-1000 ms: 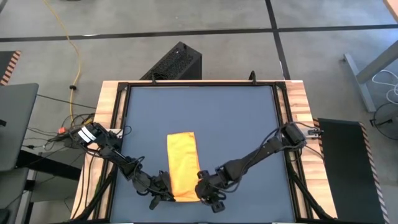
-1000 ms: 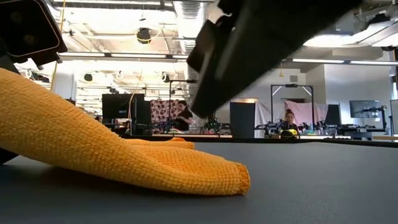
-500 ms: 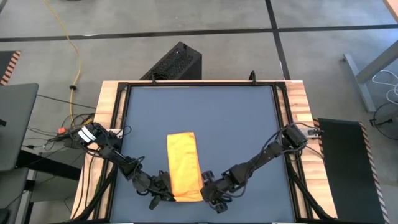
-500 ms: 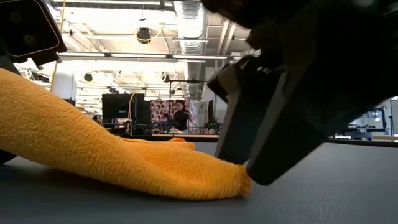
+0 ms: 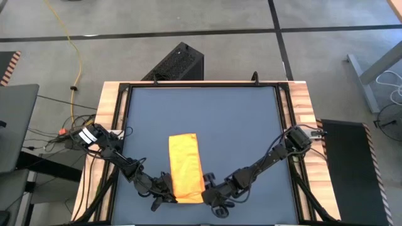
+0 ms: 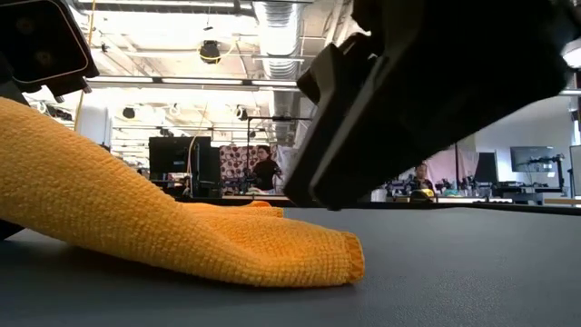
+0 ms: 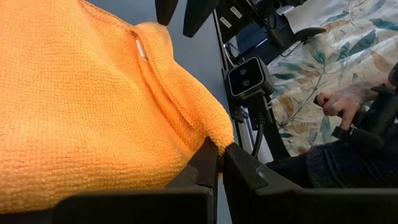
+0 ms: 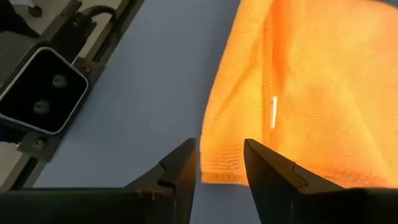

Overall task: Roll towel
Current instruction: Roll the yellow towel

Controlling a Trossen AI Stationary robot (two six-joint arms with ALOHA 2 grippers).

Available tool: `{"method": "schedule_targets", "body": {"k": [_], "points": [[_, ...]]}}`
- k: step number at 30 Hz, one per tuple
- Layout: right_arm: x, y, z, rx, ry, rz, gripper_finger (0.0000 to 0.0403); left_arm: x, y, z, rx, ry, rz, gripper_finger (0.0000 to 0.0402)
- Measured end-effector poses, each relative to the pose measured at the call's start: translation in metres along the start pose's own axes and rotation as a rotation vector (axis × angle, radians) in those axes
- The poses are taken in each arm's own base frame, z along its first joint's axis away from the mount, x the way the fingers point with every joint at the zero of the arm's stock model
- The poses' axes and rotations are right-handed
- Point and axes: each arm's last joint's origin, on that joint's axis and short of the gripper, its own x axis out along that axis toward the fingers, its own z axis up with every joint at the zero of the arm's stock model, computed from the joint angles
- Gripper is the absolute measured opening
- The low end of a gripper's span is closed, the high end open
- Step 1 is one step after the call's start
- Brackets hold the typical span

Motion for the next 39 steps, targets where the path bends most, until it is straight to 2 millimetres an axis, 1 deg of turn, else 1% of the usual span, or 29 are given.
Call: {"method": "schedule_targets", "body": {"k": [7,12,17,20,22,24,28,30,32,34,36,39], "points": [[0.000,0.005,-0.002,0.009,0.006,0.008,0.0162,0.000,0.000,0.000,0.001,0.000,0.000,0.0000],[0.001,0.005,-0.003,0.012,-0.009,0.010,0.0162,0.000,0.000,0.000,0.006,0.001,0.000,0.0000],[0.008,0.003,-0.021,0.014,-0.024,0.013,0.0162,0.000,0.000,0.000,0.008,0.001,0.000,0.0000],[0.009,0.002,-0.022,0.022,-0.064,0.019,0.0162,0.000,0.000,0.000,0.008,0.001,0.000,0.0000],[0.010,0.002,-0.027,0.020,-0.055,0.017,0.0162,0.000,0.000,0.000,0.008,0.000,0.000,0.0000],[0.017,0.002,-0.033,0.020,-0.037,0.012,0.0162,0.000,0.000,0.000,0.008,-0.001,0.001,0.0000],[0.029,0.006,-0.040,0.021,-0.045,0.015,0.0162,0.000,0.000,0.001,0.001,-0.015,0.011,0.0000],[0.030,0.008,-0.040,0.039,-0.058,-0.013,0.0160,0.001,0.000,0.001,-0.001,-0.033,0.022,0.0000],[0.031,0.007,-0.041,0.066,-0.060,-0.042,0.0151,0.000,-0.001,0.000,0.001,-0.054,0.030,0.0000],[0.030,0.007,-0.041,0.075,-0.052,-0.051,0.0132,-0.001,-0.003,-0.003,0.005,-0.077,0.044,0.0000],[0.030,0.007,-0.043,0.092,-0.034,-0.047,0.0104,-0.002,-0.005,-0.006,0.012,-0.094,0.055,0.0000],[0.030,0.006,-0.045,0.149,-0.011,-0.020,0.0047,-0.004,-0.008,-0.013,0.028,-0.118,0.074,0.0000]]}}
